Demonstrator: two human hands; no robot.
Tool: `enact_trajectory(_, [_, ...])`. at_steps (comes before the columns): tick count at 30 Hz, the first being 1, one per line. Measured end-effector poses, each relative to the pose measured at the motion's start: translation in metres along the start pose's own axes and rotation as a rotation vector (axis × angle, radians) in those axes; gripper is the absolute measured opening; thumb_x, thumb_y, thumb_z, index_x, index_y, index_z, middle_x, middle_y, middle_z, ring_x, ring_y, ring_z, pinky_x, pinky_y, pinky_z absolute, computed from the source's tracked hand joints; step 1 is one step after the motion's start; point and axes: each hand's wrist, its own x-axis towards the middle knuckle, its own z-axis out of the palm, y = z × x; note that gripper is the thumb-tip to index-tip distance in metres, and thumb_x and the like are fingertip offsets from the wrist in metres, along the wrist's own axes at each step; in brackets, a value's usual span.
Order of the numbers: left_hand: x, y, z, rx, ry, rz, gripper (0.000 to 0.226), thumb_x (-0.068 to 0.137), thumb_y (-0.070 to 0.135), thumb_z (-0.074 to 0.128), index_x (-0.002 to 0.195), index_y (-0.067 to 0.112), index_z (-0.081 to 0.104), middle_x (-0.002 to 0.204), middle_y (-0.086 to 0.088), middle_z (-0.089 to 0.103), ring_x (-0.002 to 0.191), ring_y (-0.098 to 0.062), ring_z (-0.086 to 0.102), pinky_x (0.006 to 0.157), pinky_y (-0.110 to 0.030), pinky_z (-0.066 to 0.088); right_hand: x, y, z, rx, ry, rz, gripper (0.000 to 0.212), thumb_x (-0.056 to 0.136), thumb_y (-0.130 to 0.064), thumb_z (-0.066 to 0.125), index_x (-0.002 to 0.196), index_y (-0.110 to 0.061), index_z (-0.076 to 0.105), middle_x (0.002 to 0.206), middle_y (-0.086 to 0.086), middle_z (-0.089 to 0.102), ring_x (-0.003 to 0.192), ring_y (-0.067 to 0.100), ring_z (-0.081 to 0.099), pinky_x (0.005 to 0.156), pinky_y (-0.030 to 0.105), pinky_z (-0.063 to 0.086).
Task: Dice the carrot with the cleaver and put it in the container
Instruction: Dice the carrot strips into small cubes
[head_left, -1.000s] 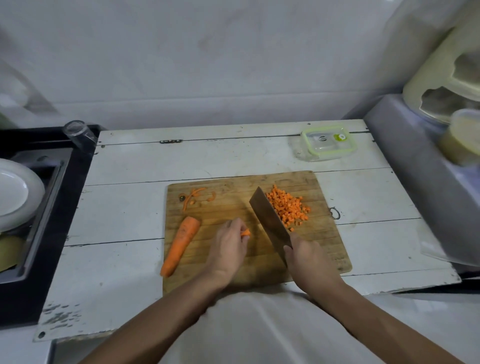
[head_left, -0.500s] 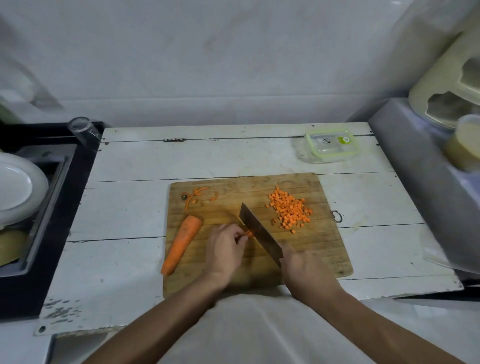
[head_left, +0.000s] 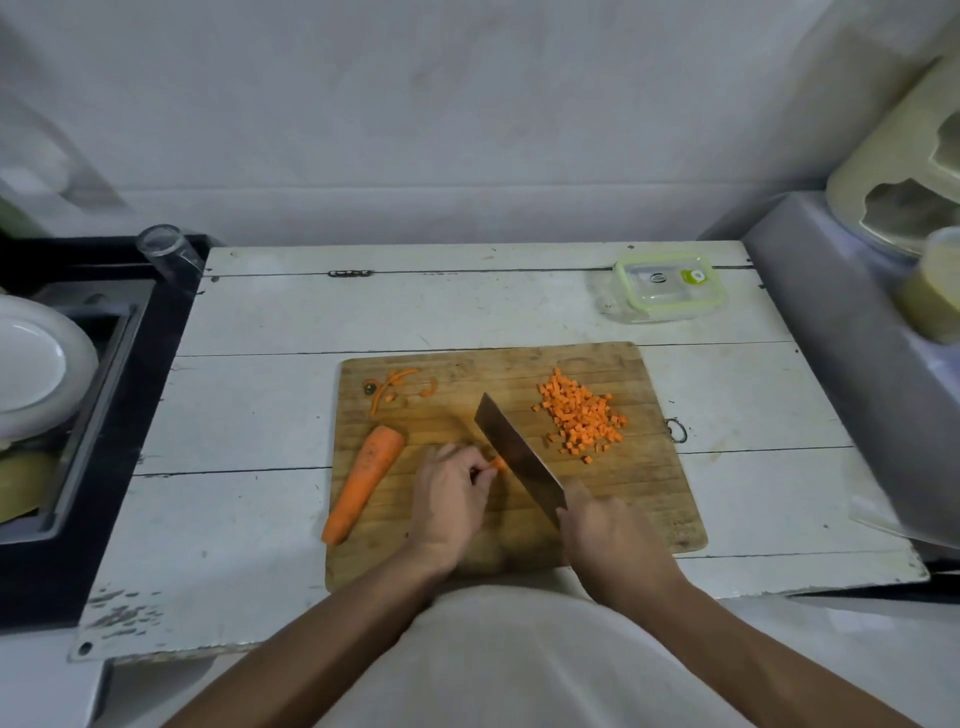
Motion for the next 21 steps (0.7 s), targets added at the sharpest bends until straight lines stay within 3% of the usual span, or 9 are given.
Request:
enact_trajectory(6, [0.000, 0.000, 0.001, 0.013, -0.004, -0.014, 0.016, 0.093, 0.025, 0.072, 0.078, 0.027, 0.067, 0.090, 0.009, 0.060, 0.093, -0.015, 0.053, 0.080, -0.035, 0.047, 0.015, -0.010, 0.001, -0.035, -0.051, 0.017, 0.009, 0.103, -0.021, 0.047, 0.112, -0.024, 0.046, 0.079, -0.005, 0.057, 0.072, 0.018, 0.064, 0.064, 0.034, 0.058])
enact_trajectory(11, [-0.001, -0.002, 0.000, 0.009, -0.018, 0.025, 0.008, 0.093, 0.028, 0.071, 0.085, 0.025, 0.071, 0.094, 0.011, 0.060, 0.097, -0.013, 0.051, 0.084, -0.033, 0.045, 0.024, -0.019, -0.010, 0.089, -0.014, 0.032, 0.016, 0.106, -0.029, 0.041, 0.111, -0.019, 0.052, 0.088, 0.003, 0.065, 0.079, 0.022, 0.065, 0.067, 0.038, 0.057])
enact_trajectory(16, [-0.007, -0.011, 0.001, 0.047, -0.020, 0.090, 0.011, 0.095, 0.032, 0.067, 0.102, 0.026, 0.072, 0.102, 0.010, 0.057, 0.101, -0.011, 0.048, 0.090, -0.034, 0.045, 0.004, -0.007, -0.008, 0.040, -0.005, 0.027, 0.021, 0.106, -0.036, 0.038, 0.113, -0.021, 0.051, 0.078, -0.004, 0.052, 0.069, 0.017, 0.053, 0.056, 0.029, 0.039])
enact_trajectory(21, [-0.008, -0.011, 0.000, 0.051, 0.014, 0.116, 0.006, 0.095, 0.020, 0.066, 0.092, 0.022, 0.071, 0.095, 0.006, 0.058, 0.094, -0.015, 0.050, 0.085, -0.040, 0.047, -0.001, -0.007, -0.005, -0.032, -0.050, 0.016, 0.016, 0.105, -0.032, 0.042, 0.120, -0.025, 0.047, 0.086, -0.005, 0.053, 0.076, 0.017, 0.058, 0.064, 0.028, 0.043])
